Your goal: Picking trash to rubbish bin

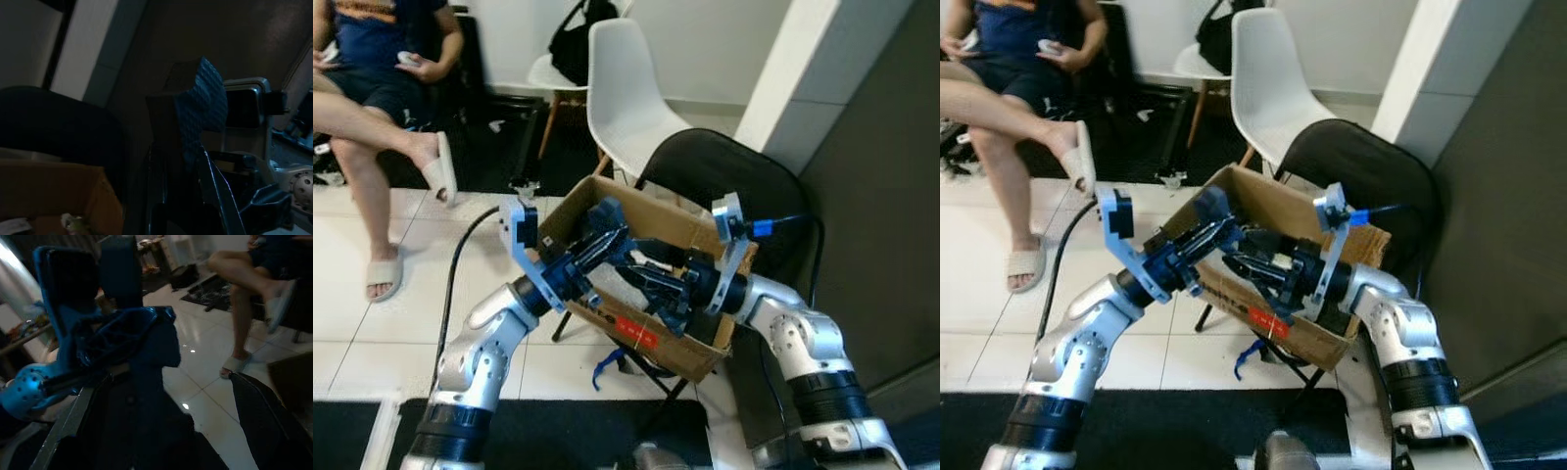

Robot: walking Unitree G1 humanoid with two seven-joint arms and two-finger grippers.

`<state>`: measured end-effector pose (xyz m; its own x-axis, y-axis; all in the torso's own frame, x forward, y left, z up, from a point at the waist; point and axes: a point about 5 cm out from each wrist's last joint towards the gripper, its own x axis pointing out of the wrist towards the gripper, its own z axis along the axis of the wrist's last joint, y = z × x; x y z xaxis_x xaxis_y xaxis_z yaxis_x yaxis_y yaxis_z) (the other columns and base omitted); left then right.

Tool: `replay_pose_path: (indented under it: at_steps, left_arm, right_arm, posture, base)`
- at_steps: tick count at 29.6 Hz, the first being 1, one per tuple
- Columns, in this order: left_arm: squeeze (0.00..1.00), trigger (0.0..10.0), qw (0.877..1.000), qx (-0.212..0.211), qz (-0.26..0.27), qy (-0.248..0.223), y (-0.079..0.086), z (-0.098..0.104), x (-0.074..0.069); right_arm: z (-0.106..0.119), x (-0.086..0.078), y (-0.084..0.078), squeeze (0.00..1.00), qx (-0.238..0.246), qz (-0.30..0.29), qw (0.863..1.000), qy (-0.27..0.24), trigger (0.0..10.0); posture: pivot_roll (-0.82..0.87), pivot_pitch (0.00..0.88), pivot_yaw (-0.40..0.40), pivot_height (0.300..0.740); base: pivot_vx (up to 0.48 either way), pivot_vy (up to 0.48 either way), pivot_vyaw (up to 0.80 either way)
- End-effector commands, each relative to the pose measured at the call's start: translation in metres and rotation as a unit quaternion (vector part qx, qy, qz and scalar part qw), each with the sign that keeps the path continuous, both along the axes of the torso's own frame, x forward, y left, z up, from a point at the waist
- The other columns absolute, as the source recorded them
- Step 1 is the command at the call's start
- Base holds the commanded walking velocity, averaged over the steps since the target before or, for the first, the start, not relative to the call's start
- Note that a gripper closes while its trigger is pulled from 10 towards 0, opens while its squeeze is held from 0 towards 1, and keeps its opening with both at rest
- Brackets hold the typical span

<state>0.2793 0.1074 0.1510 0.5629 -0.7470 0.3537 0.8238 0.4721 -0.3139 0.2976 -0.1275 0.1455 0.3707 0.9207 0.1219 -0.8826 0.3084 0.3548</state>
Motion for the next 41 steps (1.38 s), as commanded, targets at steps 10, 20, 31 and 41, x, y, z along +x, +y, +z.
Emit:
replay_pose_path:
  at_steps: [10,20,31,41]
  left_arm:
    - [0.00,10.0,1.000,0.004,0.004,-0.007,0.000,0.000,-0.001]
    - [0.00,10.0,0.997,0.025,0.068,-0.012,0.009,-0.003,0.004]
    - [0.00,10.0,0.992,0.018,0.127,-0.011,0.017,-0.005,0.007]
    - [0.00,10.0,0.975,0.050,0.217,0.015,0.051,-0.016,0.011]
  right_arm:
    - [-0.001,-0.002,-0.003,0.00,-0.035,0.010,0.999,-0.015,10.0]
    - [-0.002,-0.003,-0.007,0.00,-0.055,0.018,0.998,-0.028,10.0]
    - [-0.002,-0.005,-0.013,0.00,-0.056,0.019,0.997,-0.046,10.0]
    - [0.007,0.000,-0.040,0.00,-0.082,-0.008,0.994,-0.068,10.0]
  posture:
    - [-0.03,0.000,-0.054,0.740]
    - [-0.03,0.000,-0.052,0.740]
    - [-0.03,0.000,-0.054,0.740]
    - [-0.02,0.000,-0.051,0.740]
  base:
    - [0.000,0.000,-0.77]
    - [0.000,0.000,-0.77]
    - [0.000,0.000,-0.21]
    - [0.000,0.000,0.00]
